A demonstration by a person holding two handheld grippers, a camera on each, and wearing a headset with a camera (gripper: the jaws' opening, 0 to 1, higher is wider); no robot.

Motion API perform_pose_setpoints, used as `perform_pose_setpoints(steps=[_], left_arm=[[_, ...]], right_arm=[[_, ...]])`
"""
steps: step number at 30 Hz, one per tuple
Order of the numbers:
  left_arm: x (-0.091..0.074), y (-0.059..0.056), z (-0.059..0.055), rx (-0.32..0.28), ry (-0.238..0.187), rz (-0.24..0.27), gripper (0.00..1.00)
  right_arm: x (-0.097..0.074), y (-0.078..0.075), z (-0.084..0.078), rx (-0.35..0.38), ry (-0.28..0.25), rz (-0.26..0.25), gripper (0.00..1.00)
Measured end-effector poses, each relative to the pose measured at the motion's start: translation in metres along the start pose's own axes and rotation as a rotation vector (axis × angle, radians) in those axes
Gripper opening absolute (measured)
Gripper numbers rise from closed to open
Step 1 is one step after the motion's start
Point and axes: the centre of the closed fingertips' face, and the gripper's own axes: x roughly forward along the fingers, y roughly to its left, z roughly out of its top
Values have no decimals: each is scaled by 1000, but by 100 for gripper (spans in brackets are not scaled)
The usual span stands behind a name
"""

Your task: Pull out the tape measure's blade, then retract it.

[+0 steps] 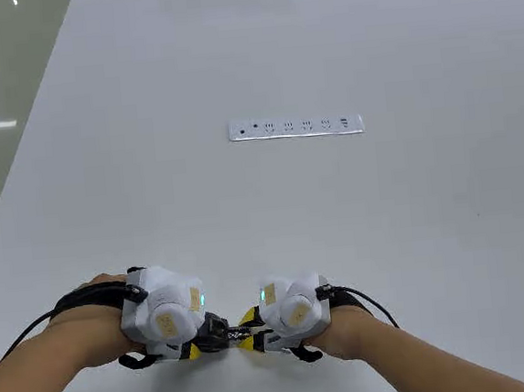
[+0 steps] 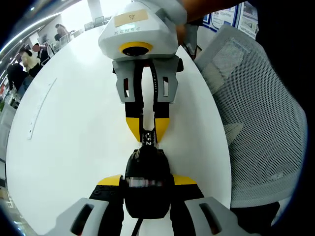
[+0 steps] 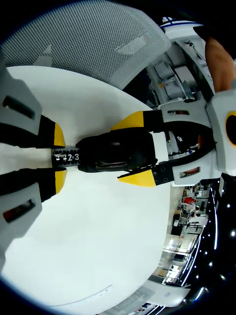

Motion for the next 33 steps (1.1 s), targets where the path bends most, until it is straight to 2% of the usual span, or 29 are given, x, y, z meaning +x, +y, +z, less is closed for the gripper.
perform_pose_setpoints(steps=[18, 33], left_arm=[[0, 0, -1, 0, 0, 5, 33], [0, 1, -2, -7, 3, 12, 33]], right_arm=[[-10, -1, -10, 18, 13, -8, 12], [-17, -3, -17, 1, 34, -19, 12]])
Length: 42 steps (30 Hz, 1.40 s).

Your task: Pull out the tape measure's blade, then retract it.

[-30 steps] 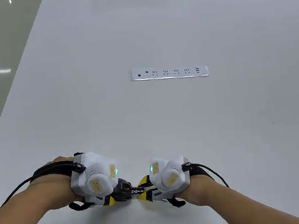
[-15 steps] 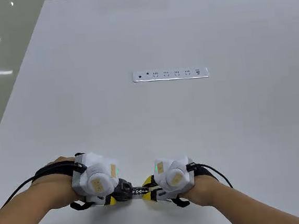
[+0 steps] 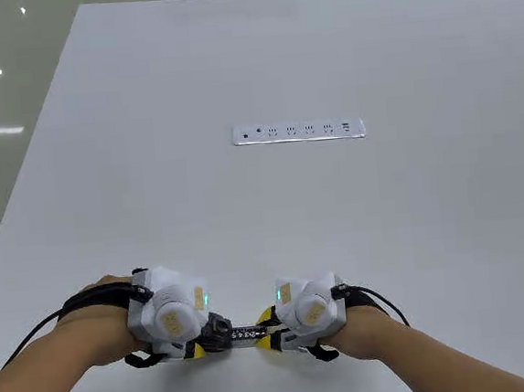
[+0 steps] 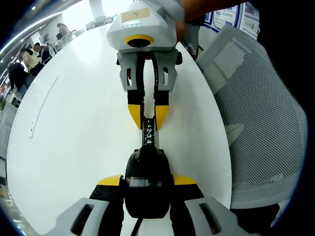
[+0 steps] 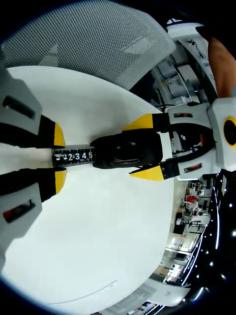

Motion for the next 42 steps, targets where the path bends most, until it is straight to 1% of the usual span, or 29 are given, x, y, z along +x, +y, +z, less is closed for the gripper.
perform_pose_setpoints(steps=[6, 9, 15, 21, 28, 29, 35, 42], left_arm=[[0, 0, 0, -4, -4, 3, 33], [0, 1, 0, -10, -6, 5, 33], [0, 1, 1, -10, -5, 7, 33], [0, 0, 1, -10, -8, 9, 33], [0, 1, 1, -14, -10, 13, 33], [0, 1, 1, -13, -9, 13, 33], [1, 1, 1, -16, -9, 12, 33], [1, 1, 1, -17, -12, 15, 33]], right_arm=[[-4, -1, -4, 6, 5, -5, 12], [-7, -4, -8, 18, 6, -11, 12], [-12, -5, -14, 7, 23, -14, 12], [-16, -4, -19, 8, 28, -19, 12], [-27, -7, -27, 18, 19, -34, 12], [-28, -7, -30, 25, 25, -36, 12], [-34, -8, -36, 26, 26, -33, 12], [-42, -9, -45, 43, 25, -29, 12]])
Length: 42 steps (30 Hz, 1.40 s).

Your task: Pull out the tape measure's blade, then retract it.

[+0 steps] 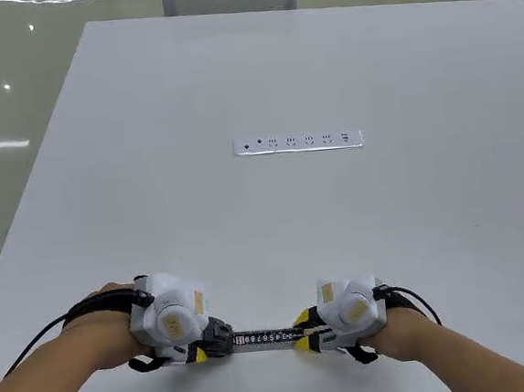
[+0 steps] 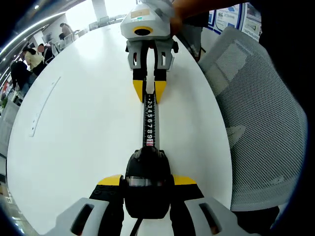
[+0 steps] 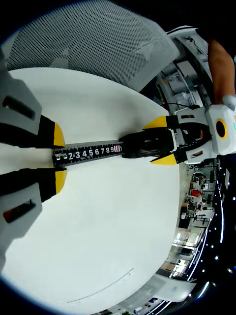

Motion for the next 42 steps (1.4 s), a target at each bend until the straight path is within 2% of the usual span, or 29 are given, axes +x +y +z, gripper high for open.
perform_pose_setpoints(steps=[17, 33, 42], left_arm=[[1, 0, 0, 2, 3, 3, 33], [1, 0, 0, -1, 5, 5, 32], [1, 0, 0, -1, 7, 5, 32]], right_arm=[[-10, -3, -12, 1, 13, -7, 12], [-27, -9, -31, 22, 31, -18, 12], [-29, -9, -34, 17, 41, -20, 12]])
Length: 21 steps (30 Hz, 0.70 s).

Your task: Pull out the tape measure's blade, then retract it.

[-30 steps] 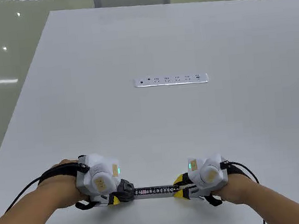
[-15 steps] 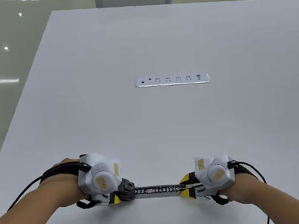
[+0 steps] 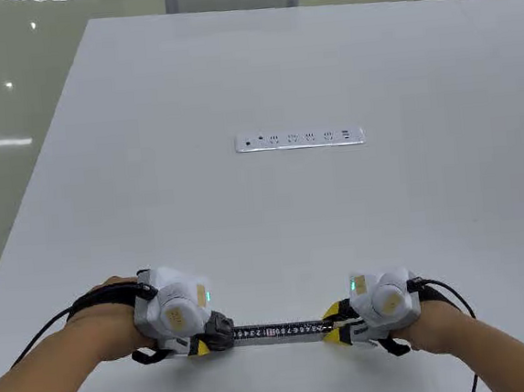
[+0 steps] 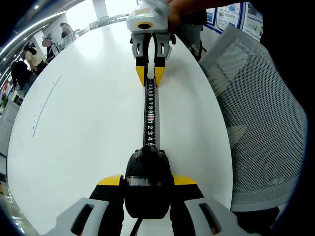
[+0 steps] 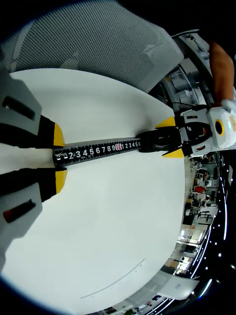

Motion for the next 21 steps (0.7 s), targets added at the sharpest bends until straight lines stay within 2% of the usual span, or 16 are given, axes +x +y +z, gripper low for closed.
perform_pose_setpoints(steps=[21], left_arm=[[0, 0, 0, 1, 3, -1, 32]], right_arm=[[-14, -4, -18, 7, 19, -20, 12]])
